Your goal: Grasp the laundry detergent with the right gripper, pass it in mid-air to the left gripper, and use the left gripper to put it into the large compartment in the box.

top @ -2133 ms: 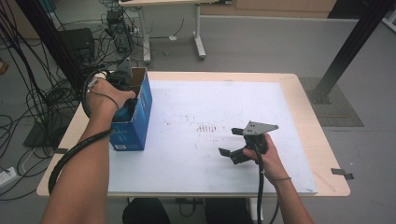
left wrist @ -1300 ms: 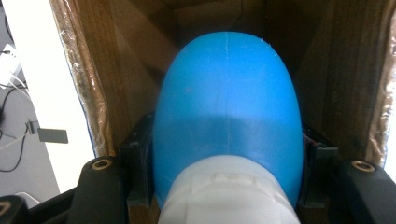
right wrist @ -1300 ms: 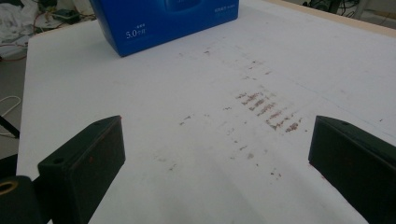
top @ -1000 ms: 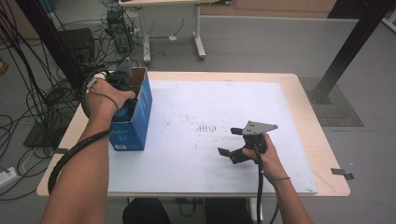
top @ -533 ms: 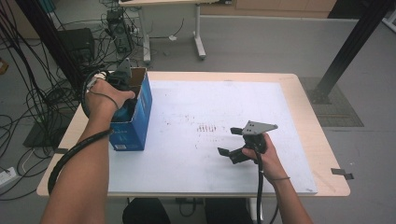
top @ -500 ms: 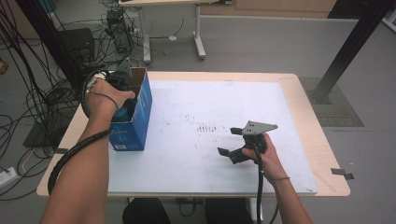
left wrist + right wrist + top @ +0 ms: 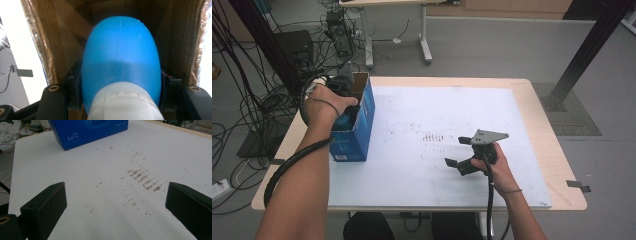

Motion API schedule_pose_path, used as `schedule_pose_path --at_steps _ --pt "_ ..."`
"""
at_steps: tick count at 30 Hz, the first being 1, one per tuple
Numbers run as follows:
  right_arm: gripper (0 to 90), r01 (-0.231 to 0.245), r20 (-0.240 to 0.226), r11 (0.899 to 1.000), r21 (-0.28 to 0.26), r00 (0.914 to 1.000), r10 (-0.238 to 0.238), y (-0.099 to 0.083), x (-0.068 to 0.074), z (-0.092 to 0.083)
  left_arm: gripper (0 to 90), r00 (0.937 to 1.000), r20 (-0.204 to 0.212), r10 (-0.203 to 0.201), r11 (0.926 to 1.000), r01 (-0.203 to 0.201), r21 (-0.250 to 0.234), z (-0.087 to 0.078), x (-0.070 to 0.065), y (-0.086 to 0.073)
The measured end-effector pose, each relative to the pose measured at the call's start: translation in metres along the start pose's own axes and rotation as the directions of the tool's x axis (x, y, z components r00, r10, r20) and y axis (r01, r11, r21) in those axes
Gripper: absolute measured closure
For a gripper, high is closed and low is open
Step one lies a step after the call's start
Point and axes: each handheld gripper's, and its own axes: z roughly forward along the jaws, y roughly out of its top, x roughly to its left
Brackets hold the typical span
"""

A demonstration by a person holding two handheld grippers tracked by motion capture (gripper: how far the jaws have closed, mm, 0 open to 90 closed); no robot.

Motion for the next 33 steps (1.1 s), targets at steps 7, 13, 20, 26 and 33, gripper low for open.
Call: schedule_pose_path --at_steps 7,13,20,26,33 --pt "3.6 -0.001 -0.002 1.0 0.0 1.0 0.001 0.0 -0.001 0.0 32.4 0.9999 0.009 -0.007 0.9998 0.007 0.018 0.0 0.005 0.002" --pt "3.6 0.0 -0.003 1.0 0.003 1.0 0.0 0.0 -0.001 0.002 31.8 0.9998 0.015 -0.013 0.9999 0.013 0.004 -0.009 0.008 -0.001" --pt "3.6 0.004 -0.004 1.0 0.0 1.0 -0.004 0.002 0.0 0.002 30.8 0.9994 0.018 -0.029 0.9996 0.029 -0.004 -0.021 0.009 -0.003" --pt "3.6 0.001 -0.002 1.0 -0.001 1.0 -0.001 0.001 0.0 -0.001 30.0 0.9989 0.032 -0.034 0.9992 0.035 -0.019 -0.036 0.012 -0.008" --pt "3.6 0.004 -0.001 1.0 -0.006 1.0 -0.004 0.001 0.002 -0.002 28.9 0.999 0.033 -0.029 0.9988 0.03 -0.039 -0.052 0.011 -0.014"
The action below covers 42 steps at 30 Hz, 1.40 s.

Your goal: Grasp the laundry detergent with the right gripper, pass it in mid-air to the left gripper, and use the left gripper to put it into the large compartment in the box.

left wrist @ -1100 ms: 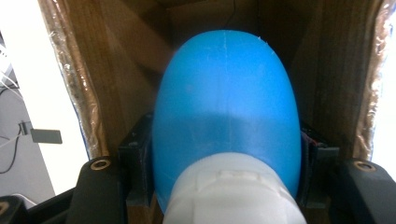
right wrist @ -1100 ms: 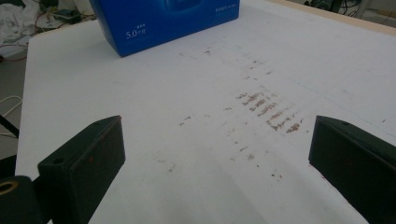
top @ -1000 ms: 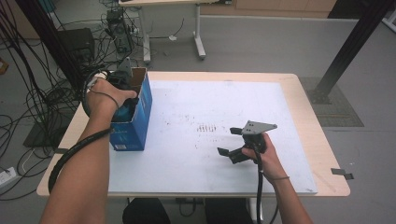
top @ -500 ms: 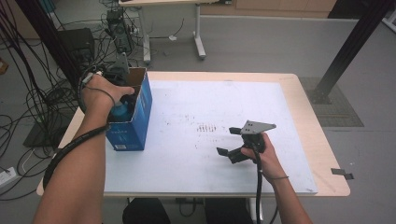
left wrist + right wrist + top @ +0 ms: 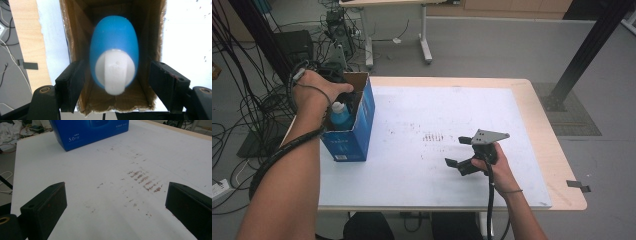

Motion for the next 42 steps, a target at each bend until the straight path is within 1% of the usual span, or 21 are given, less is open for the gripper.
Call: schedule_pose_path --at_steps 5,7,10,14,18,20,21,23,25,27,29,30,33,34,36,37,38,39,40,41,42 --pt "3.6 -0.001 0.0 1.0 -0.004 1.0 0.001 0.0 0.0 -0.002 25.6 0.9999 0.011 0.009 0.9999 -0.009 -0.007 -0.01 0.003 -0.005" --pt "3.6 -0.002 0.003 1.0 -0.002 1.0 0.002 0.0 0.0 -0.003 23.2 0.9998 0.017 0.011 0.9998 -0.011 -0.019 -0.014 0.003 -0.009" --pt "3.5 -0.005 0.001 1.0 -0.003 1.0 0.005 -0.001 0.0 -0.003 21.2 0.9996 0.018 0.023 0.9991 -0.022 -0.035 -0.021 0.001 -0.014" --pt "3.5 0.001 -0.003 1.0 0.002 1.0 -0.001 0.0 0.001 -0.002 18.4 0.9991 0.023 0.034 0.9984 -0.033 -0.045 -0.026 -0.001 -0.017" --pt "3.5 -0.001 -0.003 1.0 0.001 1.0 0.001 0.001 0.001 -0.002 14.9 0.9985 0.021 0.05 0.9968 -0.048 -0.064 -0.03 -0.005 -0.021" --pt "3.5 0.0 -0.002 1.0 0.001 1.0 0.0 0.001 0.001 -0.002 14.3 0.9978 0.029 0.06 0.9959 -0.058 -0.07 -0.031 -0.007 -0.023" --pt "3.5 -0.001 -0.002 1.0 0.002 1.0 0.001 0.001 0.001 -0.002 12.9 0.9971 0.026 0.072 0.9948 -0.07 -0.073 -0.032 -0.009 -0.024" --pt "3.5 -0.002 0.0 1.0 0.003 1.0 0.002 0.001 0.0 -0.003 12.3 0.9959 0.036 0.084 0.9926 -0.08 -0.092 -0.033 -0.011 -0.028" --pt "3.5 -0.003 0.005 1.0 0.006 1.0 0.003 0.001 0.0 -0.003 10.5 0.9937 0.036 0.107 0.9895 -0.102 -0.102 -0.034 -0.016 -0.031" --pt "3.6 -0.004 0.01 1.0 0.008 0.9999 0.004 0.001 0.0 -0.004 9.9 0.9912 0.041 0.126 0.9874 -0.121 -0.102 -0.035 -0.02 -0.032" --pt "3.6 -0.007 0.017 1.0 0.008 0.9998 0.007 0.001 0.0 -0.005 9.9 0.988 0.031 0.152 0.9809 -0.147 -0.128 -0.038 -0.026 -0.038" --pt "3.6 -0.007 0.02 1.0 0.007 0.9998 0.007 0.001 0.0 -0.005 9.8 0.9865 0.029 0.161 0.9791 -0.156 -0.13 -0.039 -0.029 -0.039" --pt "3.6 -0.013 0.03 1.0 0.006 0.9995 0.012 0.001 -0.001 -0.007 8.8 0.9797 0.035 0.197 0.9705 -0.19 -0.148 -0.04 -0.038 -0.045" --pt "3.6 -0.014 0.034 1.0 0.006 0.9993 0.014 0.001 -0.001 -0.007 8.0 0.976 0.037 0.215 0.9665 -0.207 -0.152 -0.041 -0.042 -0.046" --pt "3.6 -0.025 0.044 1.0 0.005 0.9987 0.025 0.001 -0.001 -0.008 7.5 0.9671 0.032 0.253 0.9561 -0.244 -0.161 -0.042 -0.051 -0.051" --pt "3.6 -0.026 0.048 1.0 0.005 0.9985 0.026 0.001 -0.001 -0.008 7.0 0.9618 0.025 0.273 0.9499 -0.265 -0.165 -0.043 -0.057 -0.054" --pt "3.6 -0.028 0.054 1.0 0.006 0.9982 0.027 0.002 -0.001 -0.009 7.1 0.9564 0.027 0.291 0.9424 -0.282 -0.18 -0.044 -0.062 -0.058" --pt "3.6 -0.03 0.057 1.0 0.007 0.9979 0.029 0.002 -0.002 -0.01 6.9 0.9508 0.025 0.309 0.9358 -0.299 -0.187 -0.045 -0.066 -0.061" --pt "3.6 -0.032 0.059 0.999 0.007 0.9978 0.031 0.001 -0.002 -0.01 6.9 0.9469 0.031 0.32 0.932 -0.309 -0.19 -0.045 -0.07 -0.063" --pt "3.6 -0.037 0.063 0.999 0.006 0.9973 0.036 0.001 -0.002 -0.011 6.9 0.9396 0.025 0.341 0.9243 -0.331 -0.19 -0.046 -0.077 -0.065" --pt "3.6 -0.04 0.07 0.999 0.006 0.9968 0.04 0.001 -0.002 -0.012 6.9 0.9334 0.024 0.358 0.9179 -0.347 -0.192 -0.047 -0.081 -0.067"
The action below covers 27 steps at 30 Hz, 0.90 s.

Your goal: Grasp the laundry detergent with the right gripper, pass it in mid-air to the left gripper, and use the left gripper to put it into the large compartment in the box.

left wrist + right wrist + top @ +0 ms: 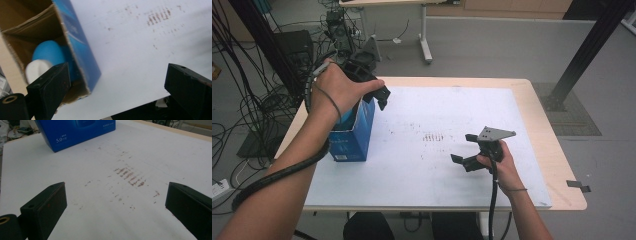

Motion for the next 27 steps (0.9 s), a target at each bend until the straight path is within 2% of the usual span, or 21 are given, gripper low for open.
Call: schedule_pose_path --at_steps 3,9,20,23,27 --pt "3.5 -0.012 0.012 1.0 0.004 0.9999 0.012 0.001 0.0 -0.002 6.8 0.9986 0.017 0.05 0.9987 -0.05 -0.002 0.001 -0.015 0.0" --pt "3.5 -0.03 0.042 1.0 0.006 0.9987 0.029 0.002 -0.001 -0.008 6.6 0.9926 0.027 0.118 0.993 -0.118 -0.01 0.008 -0.041 -0.004" --pt "3.7 -0.025 0.084 1.0 0.01 0.9961 0.024 0.005 -0.001 -0.022 6.7 0.9796 0.062 0.191 0.9815 -0.191 -0.005 0.041 -0.072 -0.014" --pt "3.7 -0.022 0.091 1.0 0.008 0.9957 0.021 0.005 -0.001 -0.025 6.7 0.9737 0.096 0.207 0.9782 -0.208 -0.001 0.054 -0.076 -0.015" --pt "3.8 -0.023 0.103 1.0 0.01 0.9945 0.022 0.005 -0.002 -0.028 6.8 0.971 0.106 0.214 0.9762 -0.217 0.012 0.069 -0.082 -0.015"
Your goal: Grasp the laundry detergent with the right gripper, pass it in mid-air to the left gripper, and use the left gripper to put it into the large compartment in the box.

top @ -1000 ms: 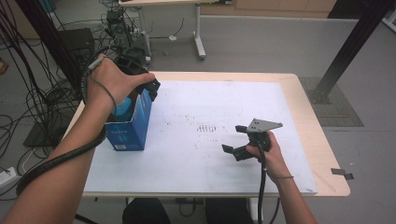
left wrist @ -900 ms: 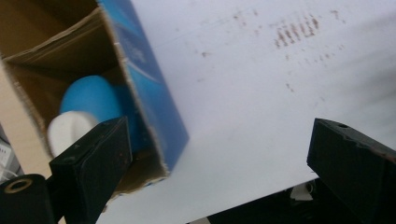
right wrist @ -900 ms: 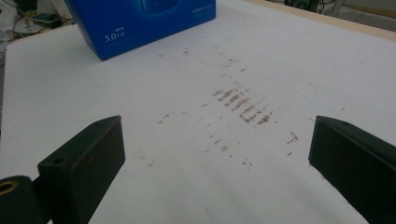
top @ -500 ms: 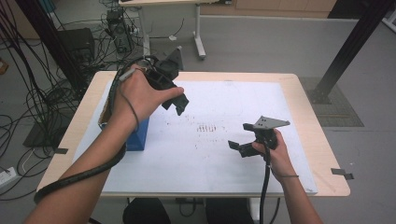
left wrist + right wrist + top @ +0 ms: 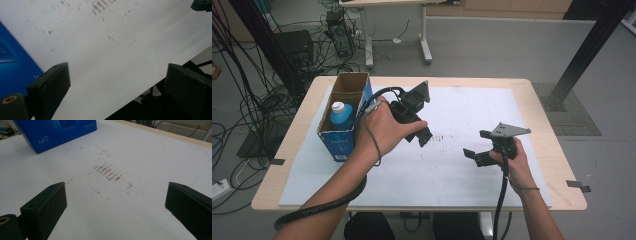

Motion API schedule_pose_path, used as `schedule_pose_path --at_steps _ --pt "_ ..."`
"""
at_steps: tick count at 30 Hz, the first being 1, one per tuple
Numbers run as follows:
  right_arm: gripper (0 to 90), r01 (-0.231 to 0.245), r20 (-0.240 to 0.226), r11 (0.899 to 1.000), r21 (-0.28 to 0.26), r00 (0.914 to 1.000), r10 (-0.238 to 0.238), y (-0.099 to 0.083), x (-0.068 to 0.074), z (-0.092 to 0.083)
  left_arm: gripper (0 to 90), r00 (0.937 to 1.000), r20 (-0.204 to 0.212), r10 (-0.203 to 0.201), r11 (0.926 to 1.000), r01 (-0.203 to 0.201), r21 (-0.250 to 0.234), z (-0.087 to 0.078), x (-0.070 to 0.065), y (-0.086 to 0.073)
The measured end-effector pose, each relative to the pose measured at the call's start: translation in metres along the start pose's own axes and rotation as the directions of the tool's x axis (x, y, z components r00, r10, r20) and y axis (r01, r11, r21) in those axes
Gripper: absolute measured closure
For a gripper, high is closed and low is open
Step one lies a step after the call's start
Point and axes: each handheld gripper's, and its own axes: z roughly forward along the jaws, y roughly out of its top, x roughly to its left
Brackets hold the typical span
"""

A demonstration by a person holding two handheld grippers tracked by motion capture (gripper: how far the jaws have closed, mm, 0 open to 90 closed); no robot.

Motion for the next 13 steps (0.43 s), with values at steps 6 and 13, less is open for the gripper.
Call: schedule_pose_path --at_steps 6,13 --pt "3.7 -0.002 0.012 1.0 -0.004 0.9999 0.002 0.001 -0.002 -0.004 6.9 0.9999 0.015 0.001 1.0 -0.001 0.007 0.017 -0.003 -0.001" --pt "3.8 0.003 0.017 1.0 -0.001 0.9999 -0.003 0.003 0.0 -0.004 7.1 0.9997 0.022 0.007 0.9998 -0.008 0.018 0.025 -0.002 -0.001"
